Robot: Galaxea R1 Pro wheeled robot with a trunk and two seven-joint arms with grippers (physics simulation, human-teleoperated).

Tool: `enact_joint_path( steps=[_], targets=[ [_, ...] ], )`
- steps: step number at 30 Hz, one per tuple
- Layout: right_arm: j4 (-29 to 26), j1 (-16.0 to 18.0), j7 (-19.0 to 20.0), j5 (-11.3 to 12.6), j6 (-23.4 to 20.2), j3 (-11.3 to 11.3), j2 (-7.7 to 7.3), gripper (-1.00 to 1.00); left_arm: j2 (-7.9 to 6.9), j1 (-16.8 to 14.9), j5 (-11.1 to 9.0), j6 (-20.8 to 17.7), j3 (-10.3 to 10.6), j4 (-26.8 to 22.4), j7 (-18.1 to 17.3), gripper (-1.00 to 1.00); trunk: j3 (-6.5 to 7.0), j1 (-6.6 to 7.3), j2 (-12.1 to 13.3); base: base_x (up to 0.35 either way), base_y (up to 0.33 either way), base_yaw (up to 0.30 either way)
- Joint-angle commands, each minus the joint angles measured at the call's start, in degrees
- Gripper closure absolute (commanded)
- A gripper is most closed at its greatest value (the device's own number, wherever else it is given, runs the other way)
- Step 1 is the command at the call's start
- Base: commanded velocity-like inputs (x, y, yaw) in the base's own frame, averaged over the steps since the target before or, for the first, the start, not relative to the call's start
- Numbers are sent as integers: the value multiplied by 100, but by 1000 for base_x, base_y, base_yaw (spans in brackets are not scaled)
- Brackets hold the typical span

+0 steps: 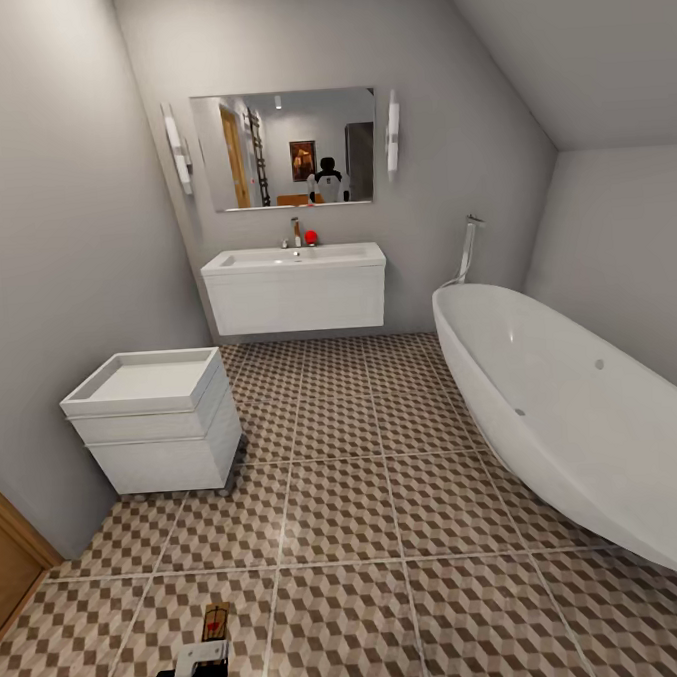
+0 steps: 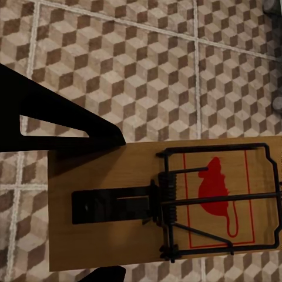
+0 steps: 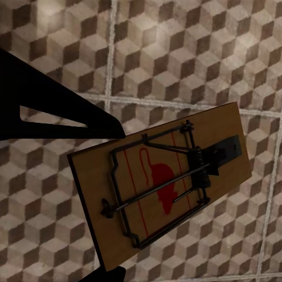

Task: Take the four mousetraps from the cabinet in the bathroom and place them on the bathroom floor. Make sure all four end up on the same floor surface, and ensure that at least two of them are either under or directly next to the same bathroom sink.

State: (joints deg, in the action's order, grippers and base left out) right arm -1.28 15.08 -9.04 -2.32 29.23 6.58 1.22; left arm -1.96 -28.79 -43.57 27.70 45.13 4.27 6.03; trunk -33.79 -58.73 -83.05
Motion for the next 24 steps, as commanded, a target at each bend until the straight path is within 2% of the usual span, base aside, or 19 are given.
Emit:
enact_joint_path(
  steps=[1, 24],
  targets=[
    [5, 4, -54, -14, 4, 45, 1, 100, 3, -4, 33, 16, 31, 10, 47, 100, -5, 0, -3, 0, 0, 0],
    [5, 4, -54, -14, 4, 45, 1, 100, 3, -4, 33, 16, 31, 12, 47, 100, -5, 0, -3, 0, 0, 0]
  ],
)
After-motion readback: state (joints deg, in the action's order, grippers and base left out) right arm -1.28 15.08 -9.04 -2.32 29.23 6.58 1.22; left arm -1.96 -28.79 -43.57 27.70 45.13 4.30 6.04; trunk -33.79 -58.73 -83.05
